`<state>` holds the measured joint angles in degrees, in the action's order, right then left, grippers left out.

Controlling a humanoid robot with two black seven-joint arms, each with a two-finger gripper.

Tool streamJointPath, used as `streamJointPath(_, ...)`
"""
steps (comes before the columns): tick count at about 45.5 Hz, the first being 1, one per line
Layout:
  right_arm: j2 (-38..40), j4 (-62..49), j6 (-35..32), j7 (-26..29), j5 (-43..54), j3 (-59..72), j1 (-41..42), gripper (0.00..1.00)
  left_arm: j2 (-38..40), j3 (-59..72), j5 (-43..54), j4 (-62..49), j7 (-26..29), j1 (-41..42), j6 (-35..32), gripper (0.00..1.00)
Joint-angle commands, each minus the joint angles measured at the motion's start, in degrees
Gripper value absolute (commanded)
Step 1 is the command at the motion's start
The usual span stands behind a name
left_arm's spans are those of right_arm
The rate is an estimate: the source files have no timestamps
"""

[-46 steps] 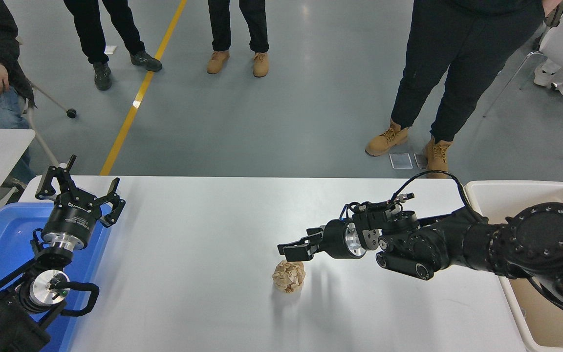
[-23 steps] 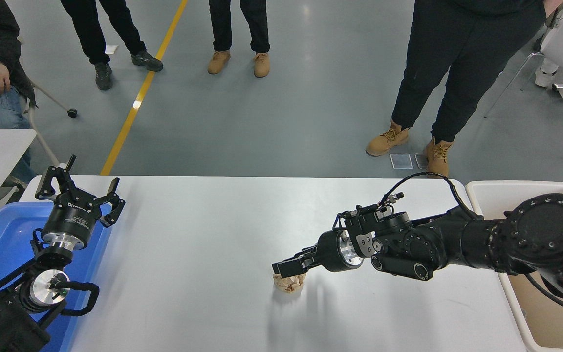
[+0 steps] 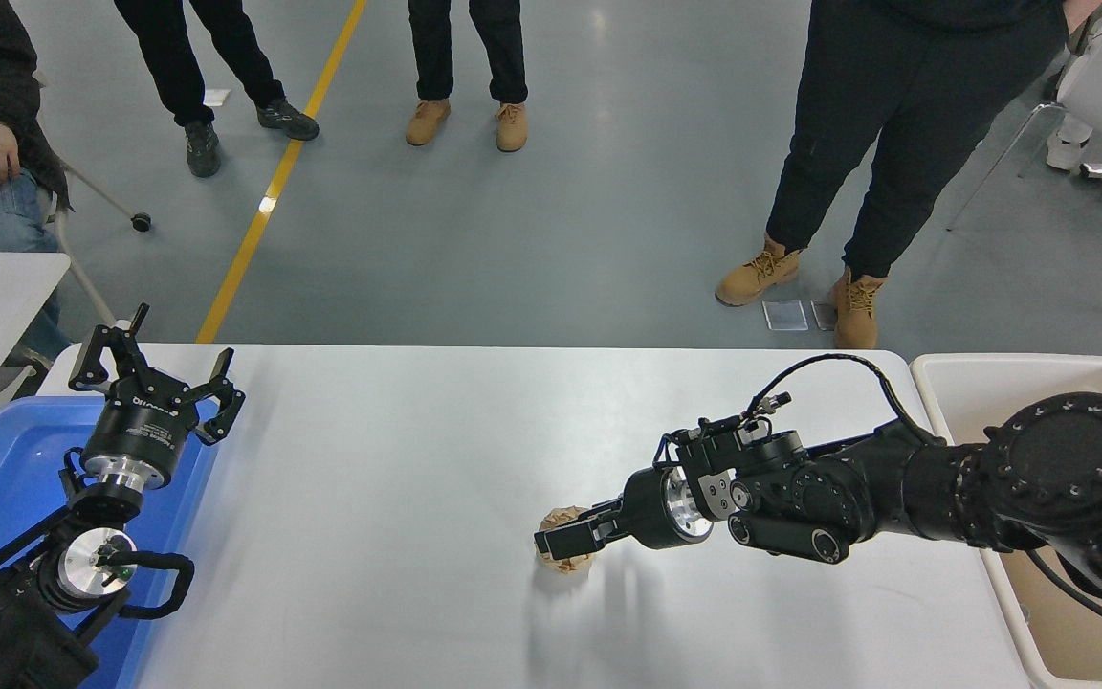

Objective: Clean the table surface

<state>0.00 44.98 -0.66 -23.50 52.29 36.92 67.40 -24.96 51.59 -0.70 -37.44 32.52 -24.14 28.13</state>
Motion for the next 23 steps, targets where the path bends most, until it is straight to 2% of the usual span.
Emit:
streamJointPath(1,0.00,-0.50,1.81,-0.15,0.36,0.00,-1.13,0.98,0.00,0.00,-0.01,0.00,0.00,-0.03,0.00,0.99)
streamJointPath(14,0.00,0.02,3.21,-0.67,0.27,-1.14,-2.18,0.98,0.00,0.00,-0.01,0.00,0.00,0.06,0.00,0.99)
streamJointPath(23,0.00,0.02,4.62,-3.66,0.45,-4.04,-2.27,0.98,0.00,0.00,-0.01,0.00,0.00,-0.03,0.00,0.99)
